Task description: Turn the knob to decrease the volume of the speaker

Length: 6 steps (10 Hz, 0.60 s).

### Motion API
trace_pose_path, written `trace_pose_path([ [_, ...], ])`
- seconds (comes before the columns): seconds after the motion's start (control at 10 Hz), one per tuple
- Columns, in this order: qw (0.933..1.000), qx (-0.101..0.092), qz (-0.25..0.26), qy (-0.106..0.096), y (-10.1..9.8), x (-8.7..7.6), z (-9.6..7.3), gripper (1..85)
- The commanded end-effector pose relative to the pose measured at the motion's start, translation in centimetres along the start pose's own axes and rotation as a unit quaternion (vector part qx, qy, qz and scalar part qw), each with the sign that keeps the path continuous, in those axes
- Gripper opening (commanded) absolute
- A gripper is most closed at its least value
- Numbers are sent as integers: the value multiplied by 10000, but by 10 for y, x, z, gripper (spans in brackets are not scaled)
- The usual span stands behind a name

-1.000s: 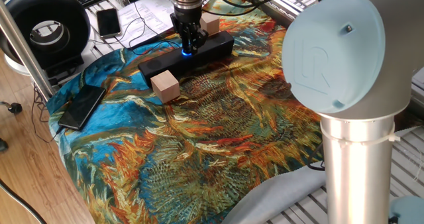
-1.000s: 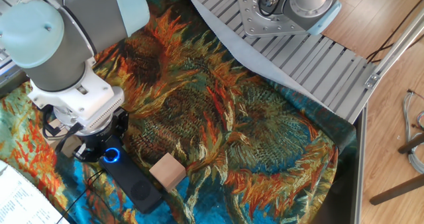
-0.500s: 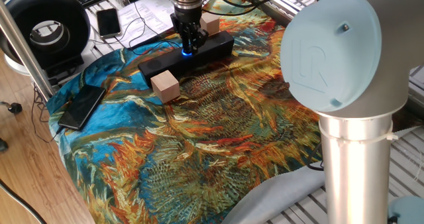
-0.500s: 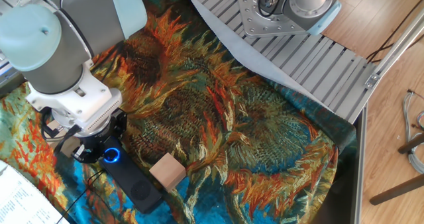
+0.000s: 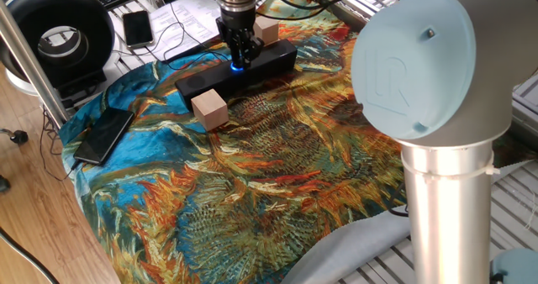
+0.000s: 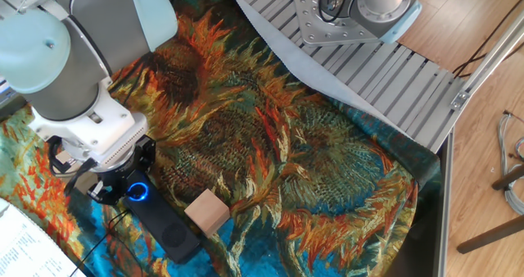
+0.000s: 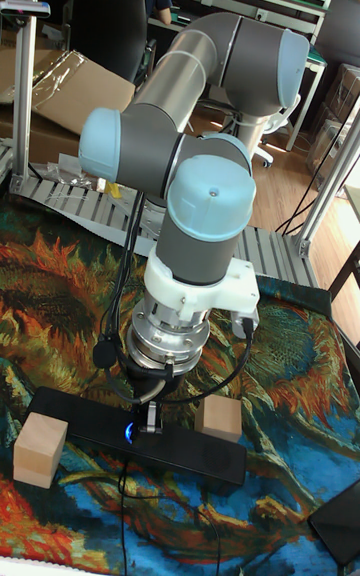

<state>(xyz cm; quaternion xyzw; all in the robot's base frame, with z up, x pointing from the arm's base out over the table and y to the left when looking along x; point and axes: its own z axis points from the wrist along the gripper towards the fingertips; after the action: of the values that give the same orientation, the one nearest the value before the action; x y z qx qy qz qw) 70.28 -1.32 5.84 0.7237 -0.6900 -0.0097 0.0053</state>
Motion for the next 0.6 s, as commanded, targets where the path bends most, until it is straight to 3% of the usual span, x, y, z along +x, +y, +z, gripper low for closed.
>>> trace_pose_path([
  [0.0, 10000, -10, 56, -76, -3, -2, 0, 393],
  [0.5, 9999, -48, 78, -101, -1, -1, -6, 390],
])
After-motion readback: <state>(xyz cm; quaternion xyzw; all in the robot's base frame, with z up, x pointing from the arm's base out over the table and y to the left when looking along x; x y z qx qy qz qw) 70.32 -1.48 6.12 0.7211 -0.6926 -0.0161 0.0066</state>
